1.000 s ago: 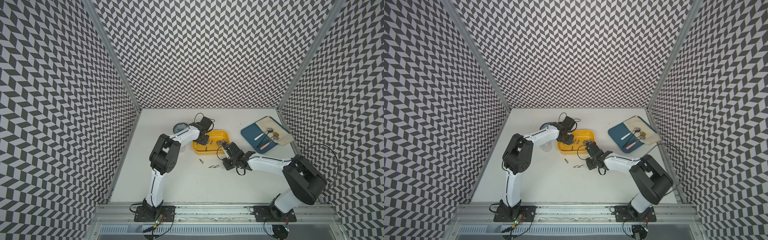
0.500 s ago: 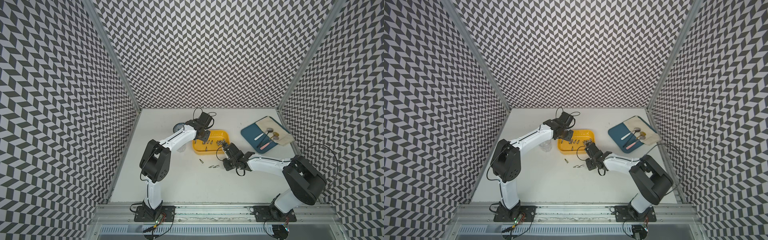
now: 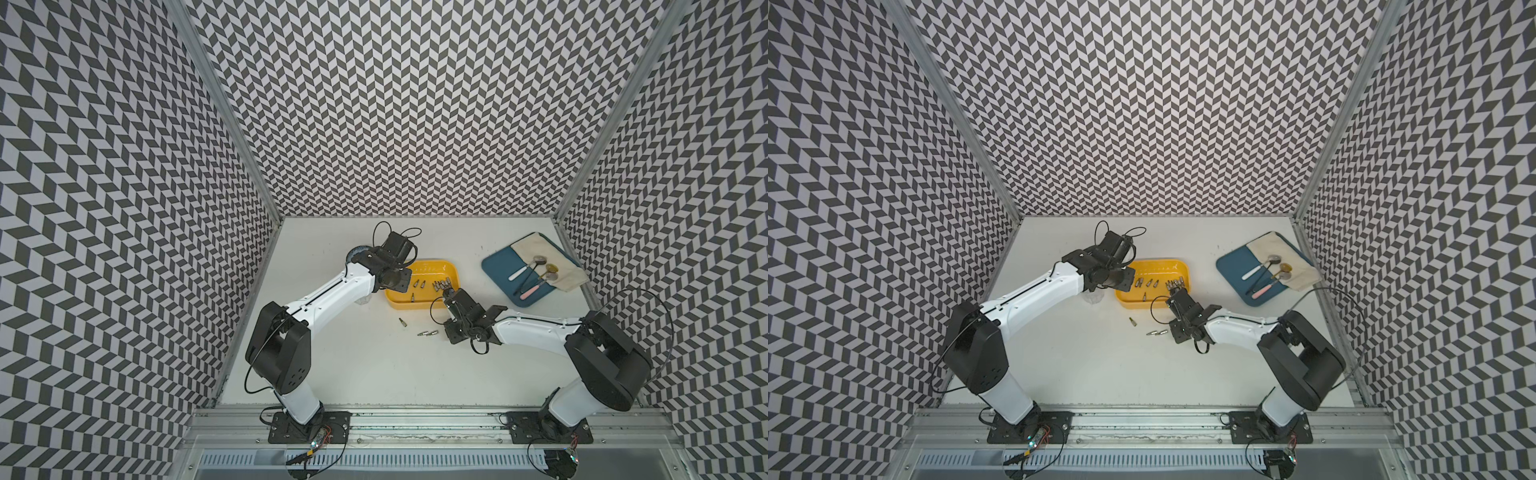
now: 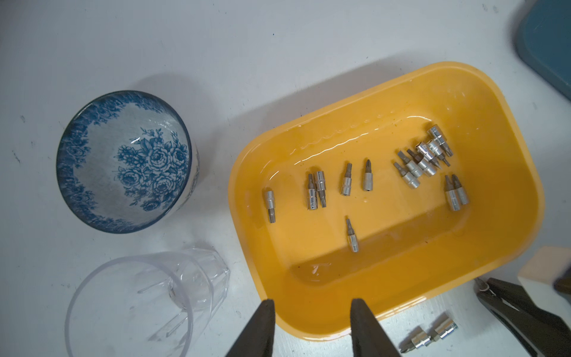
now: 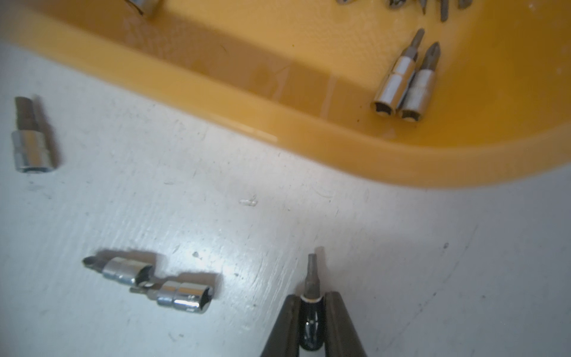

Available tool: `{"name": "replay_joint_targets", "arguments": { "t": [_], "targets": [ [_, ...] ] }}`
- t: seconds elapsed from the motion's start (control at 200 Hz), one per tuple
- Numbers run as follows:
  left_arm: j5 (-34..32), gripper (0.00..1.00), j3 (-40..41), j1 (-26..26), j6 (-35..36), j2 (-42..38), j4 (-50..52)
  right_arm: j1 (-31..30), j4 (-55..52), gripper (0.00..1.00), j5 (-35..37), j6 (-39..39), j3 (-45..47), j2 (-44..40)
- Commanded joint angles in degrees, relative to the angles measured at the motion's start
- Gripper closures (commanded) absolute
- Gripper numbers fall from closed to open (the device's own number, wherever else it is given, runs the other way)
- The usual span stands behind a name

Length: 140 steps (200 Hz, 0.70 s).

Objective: Put the bit on the desktop into the storage box
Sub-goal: Pick up the screwdriver bit from the center of the board.

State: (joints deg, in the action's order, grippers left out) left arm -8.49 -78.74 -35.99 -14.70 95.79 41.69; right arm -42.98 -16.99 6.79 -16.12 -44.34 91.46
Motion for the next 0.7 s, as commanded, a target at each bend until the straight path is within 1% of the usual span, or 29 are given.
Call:
{"name": "replay_joint_targets", "arguments": {
  "t": [0.0,0.075,0.165,0.3,0.396,0.511,0.621,0.641,0.696],
  "targets": [
    [0.67,0.56,1.33,-0.29,-1.11,-2.84,0.08,-0.86,-2.95,0.87,-0.19,-0.84,1.01,1.11],
    [0.95,0.56,2.69,-0.22,-1.6,-4.03,-0.14,-0.92,-3.09,0.9,-0.38,-1.27,1.05,0.59],
    [2.27,0.56,5.2,-0.14,-2.62,-5.82,-1.13,-1.05,-3.55,1.0,-1.92,-1.63,0.76,-0.45],
    [4.87,0.56,10.01,-0.3,-4.3,-9.32,-3.45,-1.22,-6.29,1.0,-4.4,-1.97,-0.97,-3.74],
    [5.47,0.56,13.15,-0.74,-5.57,-11.86,-4.46,-1.23,-10.04,1.0,-5.6,-2.55,-4.08,-6.73],
    [5.43,0.56,17.08,-1.95,-7.19,-15.46,-5.65,-1.0,-14.02,1.0,-4.34,-3.13,-9.24,-9.22],
    [5.46,0.56,20.1,-2.99,-7.71,-17.98,-6.06,-0.16,-16.28,1.0,-2.49,-2.43,-15.47,-7.8],
    [5.45,0.56,20.56,-3.1,-9.14,-18.23,-5.97,0.18,-16.49,1.0,-2.33,-2.15,-16.57,-7.18],
    [5.75,0.56,21.67,-3.42,-9.79,-18.99,-5.92,1.31,-16.51,1.0,-2.43,-0.97,-19.47,-5.1]
  ]
}}
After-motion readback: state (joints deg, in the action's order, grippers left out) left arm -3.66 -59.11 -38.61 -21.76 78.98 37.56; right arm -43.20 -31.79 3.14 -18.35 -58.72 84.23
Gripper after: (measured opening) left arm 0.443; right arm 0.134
